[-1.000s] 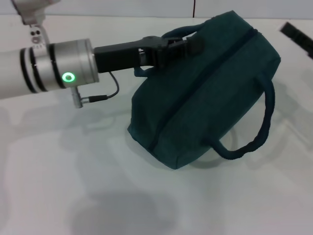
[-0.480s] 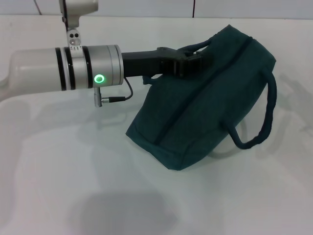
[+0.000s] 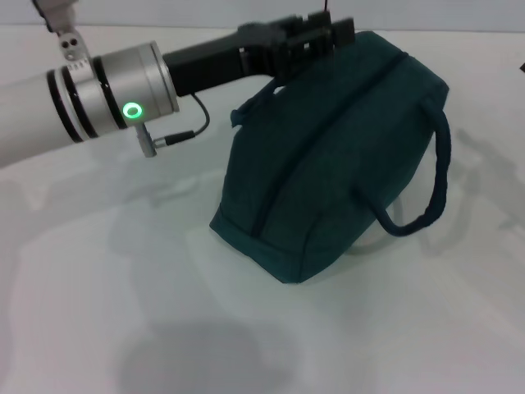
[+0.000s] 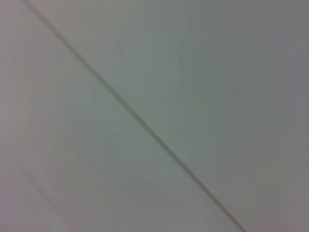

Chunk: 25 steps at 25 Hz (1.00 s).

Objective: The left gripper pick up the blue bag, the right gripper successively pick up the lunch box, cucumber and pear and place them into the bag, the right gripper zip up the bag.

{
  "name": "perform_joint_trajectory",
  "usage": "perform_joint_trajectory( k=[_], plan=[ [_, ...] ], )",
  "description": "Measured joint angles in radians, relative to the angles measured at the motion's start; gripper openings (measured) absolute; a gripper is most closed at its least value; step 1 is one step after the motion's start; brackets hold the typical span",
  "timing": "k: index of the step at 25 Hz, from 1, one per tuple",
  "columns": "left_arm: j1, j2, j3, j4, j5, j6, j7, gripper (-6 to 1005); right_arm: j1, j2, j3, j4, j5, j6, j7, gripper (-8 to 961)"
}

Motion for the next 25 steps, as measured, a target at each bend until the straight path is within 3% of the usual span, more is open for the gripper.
perform_joint_trajectory(
  k=[3,6,11,18,25],
  plan=[
    [0.016,0.003,-0.013,0.013,-0.043,0.076,0.042,481,0.004,-0.004,0.0,-0.004,-0.022,-0.078,-0.059,735],
    [0.063,0.003,-0.019,0.071,-0.083,0.17,0.094,712,0.017,-0.006,-0.002,-0.025,-0.087,-0.2,-0.153,736],
    [0.16,0.018,-0.019,0.181,-0.104,0.298,0.121,876,0.021,0.0,-0.002,-0.091,-0.217,-0.304,-0.25,736],
    [0.278,0.069,-0.013,0.251,0.028,0.439,0.148,876,0.013,0.033,-0.004,-0.155,-0.426,-0.366,-0.412,737],
    [0.362,0.076,-0.011,0.251,0.22,0.491,0.249,876,0.012,0.046,-0.004,-0.166,-0.603,-0.346,-0.479,737]
  ],
)
